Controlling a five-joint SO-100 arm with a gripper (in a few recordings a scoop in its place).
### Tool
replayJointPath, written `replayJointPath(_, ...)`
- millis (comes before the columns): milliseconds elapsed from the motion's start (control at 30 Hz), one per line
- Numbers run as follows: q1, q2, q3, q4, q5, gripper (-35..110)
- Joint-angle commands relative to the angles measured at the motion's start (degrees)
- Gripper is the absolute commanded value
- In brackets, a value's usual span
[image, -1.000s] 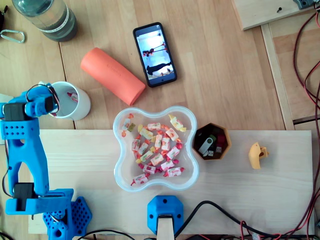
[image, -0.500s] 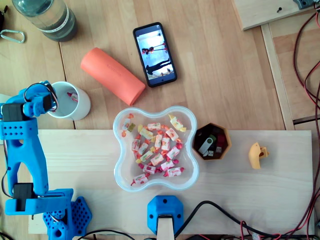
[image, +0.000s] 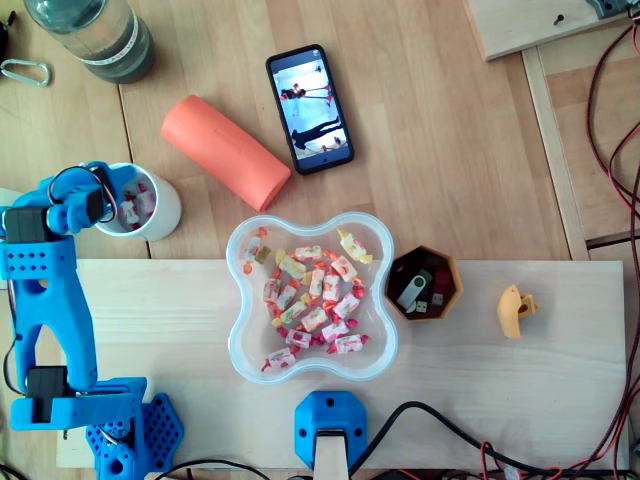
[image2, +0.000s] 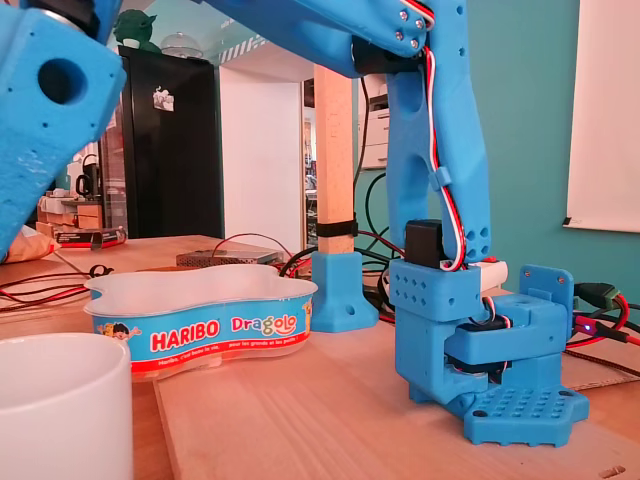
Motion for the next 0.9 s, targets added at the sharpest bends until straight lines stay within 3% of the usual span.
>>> replayJointPath(0,-0.9,1.1,-1.4,-0.4,0.1,37)
replayJointPath(200,-1.4,4.1,-3.0,-0.5,-4.8,45)
replayJointPath(400,-7.6,10.9,-6.2,-1.7,-25.1,47)
replayJointPath(533,-11.8,17.0,-3.3,-8.8,-37.7,47)
replayJointPath(633,-13.2,22.5,3.3,-14.2,-43.7,47)
replayJointPath(867,-13.4,42.2,35.5,-31.9,-45.2,47)
